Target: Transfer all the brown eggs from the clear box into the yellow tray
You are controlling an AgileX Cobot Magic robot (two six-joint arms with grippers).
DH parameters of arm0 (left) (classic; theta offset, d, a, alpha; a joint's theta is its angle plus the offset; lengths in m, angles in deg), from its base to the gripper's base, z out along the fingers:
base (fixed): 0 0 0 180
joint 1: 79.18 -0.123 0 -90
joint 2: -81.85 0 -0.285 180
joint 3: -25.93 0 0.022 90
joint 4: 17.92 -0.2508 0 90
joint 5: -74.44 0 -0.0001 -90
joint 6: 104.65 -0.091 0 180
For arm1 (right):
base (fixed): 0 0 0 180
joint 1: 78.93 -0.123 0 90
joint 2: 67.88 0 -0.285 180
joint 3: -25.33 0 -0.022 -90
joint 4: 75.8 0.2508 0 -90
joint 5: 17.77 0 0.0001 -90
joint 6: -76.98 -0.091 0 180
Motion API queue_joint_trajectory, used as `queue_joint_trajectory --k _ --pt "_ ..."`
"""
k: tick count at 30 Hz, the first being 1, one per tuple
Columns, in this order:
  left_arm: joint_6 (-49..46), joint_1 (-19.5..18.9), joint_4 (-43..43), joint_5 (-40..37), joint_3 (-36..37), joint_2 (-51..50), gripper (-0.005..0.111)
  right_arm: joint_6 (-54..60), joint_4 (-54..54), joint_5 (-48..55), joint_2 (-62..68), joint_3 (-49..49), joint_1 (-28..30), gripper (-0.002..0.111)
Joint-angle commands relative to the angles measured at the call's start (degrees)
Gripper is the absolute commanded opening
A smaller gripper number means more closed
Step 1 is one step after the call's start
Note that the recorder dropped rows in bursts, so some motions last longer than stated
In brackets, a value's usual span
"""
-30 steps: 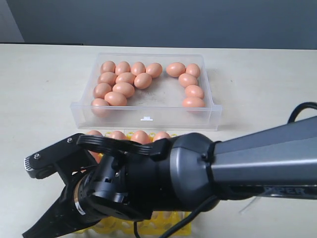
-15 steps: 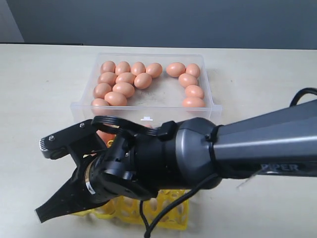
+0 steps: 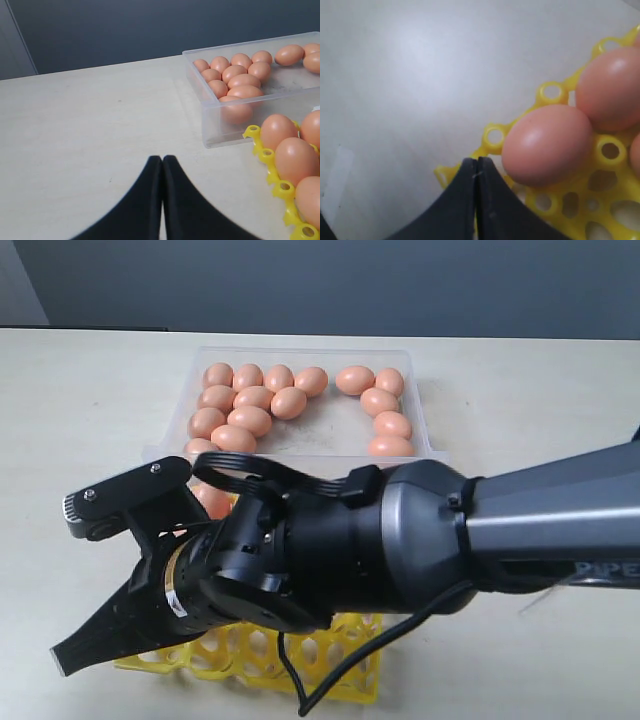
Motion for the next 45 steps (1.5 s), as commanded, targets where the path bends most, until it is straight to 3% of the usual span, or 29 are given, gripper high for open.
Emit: queue_joint_trajectory --k 1,25,36,45 --pt "0.0 -0.2 0.0 0.5 0.2 0.3 0.000 0.2 -0.5 0.4 0.8 0.2 0.3 0.000" --pt "0.0 -0.2 0.0 0.5 0.2 0.3 0.000 0.3 -1.0 -2.2 4.3 0.2 0.3 0.000" --pt "0.0 -0.2 0.0 0.5 0.2 0.3 0.000 0.1 -2.6 -1.7 3.6 0.2 4.2 0.000" --pt "0.0 -0.2 0.0 0.5 0.2 0.3 0.000 0.1 -6.3 -1.9 -0.8 0.2 4.3 0.000"
